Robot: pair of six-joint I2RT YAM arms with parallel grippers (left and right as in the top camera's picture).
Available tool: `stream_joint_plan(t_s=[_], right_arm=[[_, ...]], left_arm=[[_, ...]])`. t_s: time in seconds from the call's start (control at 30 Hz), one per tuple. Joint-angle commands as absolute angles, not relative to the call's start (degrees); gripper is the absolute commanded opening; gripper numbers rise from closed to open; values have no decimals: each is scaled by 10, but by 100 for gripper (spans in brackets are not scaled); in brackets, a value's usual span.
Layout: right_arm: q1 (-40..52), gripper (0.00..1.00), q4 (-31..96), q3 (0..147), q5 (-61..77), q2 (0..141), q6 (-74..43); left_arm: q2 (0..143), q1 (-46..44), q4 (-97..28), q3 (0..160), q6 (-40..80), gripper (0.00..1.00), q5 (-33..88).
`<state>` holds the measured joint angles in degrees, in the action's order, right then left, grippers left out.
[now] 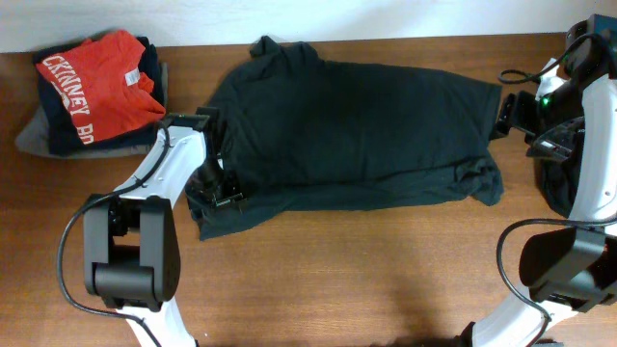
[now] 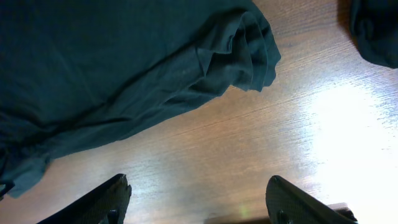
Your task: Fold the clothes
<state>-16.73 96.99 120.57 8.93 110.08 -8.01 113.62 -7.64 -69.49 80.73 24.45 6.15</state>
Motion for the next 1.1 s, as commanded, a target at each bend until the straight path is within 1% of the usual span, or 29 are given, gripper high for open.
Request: stream_joint_plan(t_s=[0.0,0.17,0.3,0.4,0.6,0.67,0.73,1.07], right_arm=[[-165,75,968,1191,79,1086,-84],[-165,75,966,1179,79,1086,-83],[-165,75,961,1179,79,1086,-84],[-165,75,961,1179,79,1086,-83],[-165,75,961,1179,79,1086,-83],[-165,75,960,1179,79,1086,-83],[-165,75,960,1179,79,1086,-83],[-165,75,956,1179,79,1086,-83]], left_arm=[[1089,-75,-673,803,233,68,55],[1062,-74,-640,805,232,68,41],[1033,-74,-641,811,224,69,6],[1020,-69,-647,811,222,68,2],[1036,-62,-632,797,222,68,5],[1049,-63,-615,796,208,66,22],[1058,-63,-605,796,207,68,34],[1064,-62,-579,796,168,66,27]])
